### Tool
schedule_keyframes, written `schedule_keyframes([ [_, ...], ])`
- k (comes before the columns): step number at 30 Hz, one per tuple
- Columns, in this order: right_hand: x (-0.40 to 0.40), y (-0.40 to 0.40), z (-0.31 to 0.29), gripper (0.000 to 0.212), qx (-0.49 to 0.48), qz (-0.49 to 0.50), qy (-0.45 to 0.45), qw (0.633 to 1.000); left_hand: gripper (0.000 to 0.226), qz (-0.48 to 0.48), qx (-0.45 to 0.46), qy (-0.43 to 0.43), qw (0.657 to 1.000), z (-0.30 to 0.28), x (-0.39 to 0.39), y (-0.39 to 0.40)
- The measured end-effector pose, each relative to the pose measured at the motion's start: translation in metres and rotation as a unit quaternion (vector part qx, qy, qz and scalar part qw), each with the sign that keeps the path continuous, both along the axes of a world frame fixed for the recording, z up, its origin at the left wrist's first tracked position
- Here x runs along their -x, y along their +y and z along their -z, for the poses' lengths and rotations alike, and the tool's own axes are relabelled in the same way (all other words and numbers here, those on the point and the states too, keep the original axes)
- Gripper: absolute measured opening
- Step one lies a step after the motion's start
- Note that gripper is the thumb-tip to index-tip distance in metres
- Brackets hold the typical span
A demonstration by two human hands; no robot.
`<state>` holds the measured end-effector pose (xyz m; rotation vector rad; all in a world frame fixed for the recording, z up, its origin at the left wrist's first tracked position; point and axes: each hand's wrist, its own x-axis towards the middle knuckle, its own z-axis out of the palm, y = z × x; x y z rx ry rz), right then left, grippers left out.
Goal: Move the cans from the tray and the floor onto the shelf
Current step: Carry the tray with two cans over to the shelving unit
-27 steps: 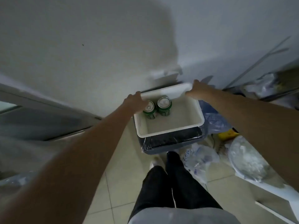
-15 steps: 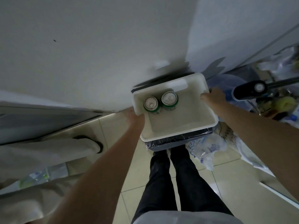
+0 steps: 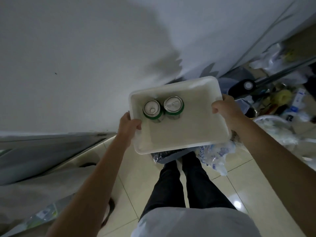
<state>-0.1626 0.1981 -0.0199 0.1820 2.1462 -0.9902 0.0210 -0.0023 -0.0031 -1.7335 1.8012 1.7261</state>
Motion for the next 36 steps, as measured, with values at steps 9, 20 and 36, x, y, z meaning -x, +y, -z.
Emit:
schedule_keyframes([
  [9,-0.075,0.094,-0.132,0.034,0.118,0.162,0.043,0.979,0.031,0.233,0.025,0.129,0.964,-0.108,0.013,0.016],
  [20,-0.255,0.229,-0.21,0.046,0.155,0.438,0.141,0.874,0.025,0.534,-0.066,0.181,0.823,-0.185,0.026,0.143],
  [36,-0.515,0.446,-0.212,0.033,0.105,0.694,0.153,0.696,0.034,0.744,-0.116,0.156,0.639,-0.209,-0.089,0.469],
])
